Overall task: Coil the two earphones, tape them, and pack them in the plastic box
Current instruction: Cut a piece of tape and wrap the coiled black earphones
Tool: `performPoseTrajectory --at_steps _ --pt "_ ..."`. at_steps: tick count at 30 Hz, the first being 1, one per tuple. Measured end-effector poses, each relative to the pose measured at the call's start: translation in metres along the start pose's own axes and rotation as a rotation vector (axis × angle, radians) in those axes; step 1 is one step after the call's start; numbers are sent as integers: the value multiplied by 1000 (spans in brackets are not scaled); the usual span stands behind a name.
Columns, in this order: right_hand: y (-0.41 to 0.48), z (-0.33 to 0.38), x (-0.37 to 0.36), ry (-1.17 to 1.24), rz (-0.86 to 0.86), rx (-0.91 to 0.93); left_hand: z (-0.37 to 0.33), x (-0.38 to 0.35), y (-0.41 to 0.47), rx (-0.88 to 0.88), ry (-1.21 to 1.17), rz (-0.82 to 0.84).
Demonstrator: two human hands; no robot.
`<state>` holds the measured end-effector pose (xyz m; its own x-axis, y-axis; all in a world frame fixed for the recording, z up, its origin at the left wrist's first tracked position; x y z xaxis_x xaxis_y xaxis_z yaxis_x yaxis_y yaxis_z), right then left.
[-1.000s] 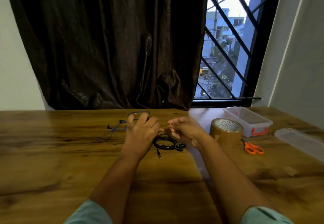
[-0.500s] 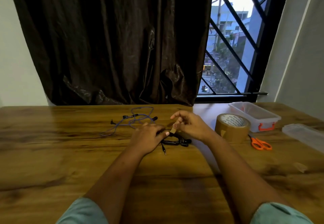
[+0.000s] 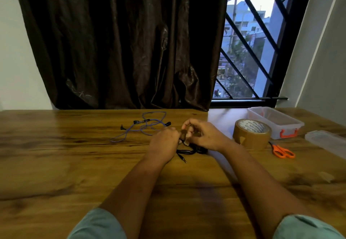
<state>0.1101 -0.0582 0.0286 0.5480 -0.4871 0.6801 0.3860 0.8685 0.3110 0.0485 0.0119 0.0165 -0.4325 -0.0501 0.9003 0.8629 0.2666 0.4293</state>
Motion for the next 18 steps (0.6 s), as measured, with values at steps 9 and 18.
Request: performPoseTrajectory --at_steps 9,18 --pt "0 10 -1 -18 62 26 5 -21 -1 34 -104 128" --pt "0 17 6 -110 -54 95 0 -21 -2 118 -531 191"
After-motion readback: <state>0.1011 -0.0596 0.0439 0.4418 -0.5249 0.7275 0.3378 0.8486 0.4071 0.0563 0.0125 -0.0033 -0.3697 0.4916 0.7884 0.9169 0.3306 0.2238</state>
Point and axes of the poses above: each hand's wrist, its own y-axis towards the middle knuckle, its own x-axis out of the back of the hand, z = x × y, the point moved 9 cm from there along y, towards the middle knuckle, and after that the axes turned 1 degree about z, right-handed, at the moved point
